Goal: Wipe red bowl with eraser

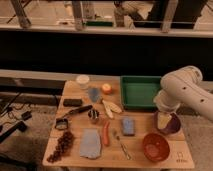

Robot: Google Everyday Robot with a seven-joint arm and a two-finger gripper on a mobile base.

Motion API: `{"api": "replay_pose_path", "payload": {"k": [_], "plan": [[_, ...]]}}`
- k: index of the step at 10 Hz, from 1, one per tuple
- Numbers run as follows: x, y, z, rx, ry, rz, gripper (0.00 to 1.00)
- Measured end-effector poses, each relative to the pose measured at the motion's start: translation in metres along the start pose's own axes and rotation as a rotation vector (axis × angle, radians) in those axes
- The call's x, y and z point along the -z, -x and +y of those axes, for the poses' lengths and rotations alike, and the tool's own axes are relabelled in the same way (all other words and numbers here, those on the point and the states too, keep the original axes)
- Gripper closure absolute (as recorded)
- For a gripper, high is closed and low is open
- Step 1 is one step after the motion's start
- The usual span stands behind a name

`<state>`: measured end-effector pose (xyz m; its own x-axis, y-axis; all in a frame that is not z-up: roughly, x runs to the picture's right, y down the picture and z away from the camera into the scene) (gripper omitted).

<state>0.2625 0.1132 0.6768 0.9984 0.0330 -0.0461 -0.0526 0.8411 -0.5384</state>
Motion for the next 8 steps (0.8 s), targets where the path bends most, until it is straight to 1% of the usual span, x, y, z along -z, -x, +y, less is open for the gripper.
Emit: {"api": "replay_pose_path", "payload": {"k": [3,4,5,6,7,8], "plan": [[0.0,0.0,0.001,0.0,0.001,0.0,0.2],[0.0,0.001,0.003,0.006,-0.002,-0.001,0.2],[0.001,0.007,0.006,0.027,-0.013,-0.009,0.2],[0.001,0.019,0.007,0.057,-0.025,-0.011,0.2],[0.001,0.041,0.01,0.096,-0.034,-0.02,0.2],[0.001,0.057,0.011,0.119,-0.041,-0.021,0.2]]}}
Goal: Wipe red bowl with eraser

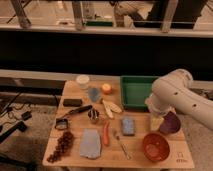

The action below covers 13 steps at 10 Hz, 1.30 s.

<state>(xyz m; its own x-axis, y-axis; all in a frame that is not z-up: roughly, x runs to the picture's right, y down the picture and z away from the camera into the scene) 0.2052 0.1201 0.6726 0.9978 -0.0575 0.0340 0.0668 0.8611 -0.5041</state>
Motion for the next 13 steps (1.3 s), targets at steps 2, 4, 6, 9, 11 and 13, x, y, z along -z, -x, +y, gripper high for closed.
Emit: {"api": "replay_pose_path", "payload": {"k": [2,4,6,9,11,13], "plan": [[-0.003,0.055,-0.003,0.074,-0.01,-0.012,0.2],[-0.005,0.104,-0.004,0.139,-0.012,-0.029,0.2],[-0.005,0.153,-0.003,0.204,-0.016,-0.045,0.2],[-0.004,0.165,-0.003,0.222,-0.018,-0.046,0.2],[-0.004,0.165,-0.003,0.222,-0.018,-0.046,0.2],[-0.007,0.166,-0.003,0.226,-0.014,-0.051,0.2]]}}
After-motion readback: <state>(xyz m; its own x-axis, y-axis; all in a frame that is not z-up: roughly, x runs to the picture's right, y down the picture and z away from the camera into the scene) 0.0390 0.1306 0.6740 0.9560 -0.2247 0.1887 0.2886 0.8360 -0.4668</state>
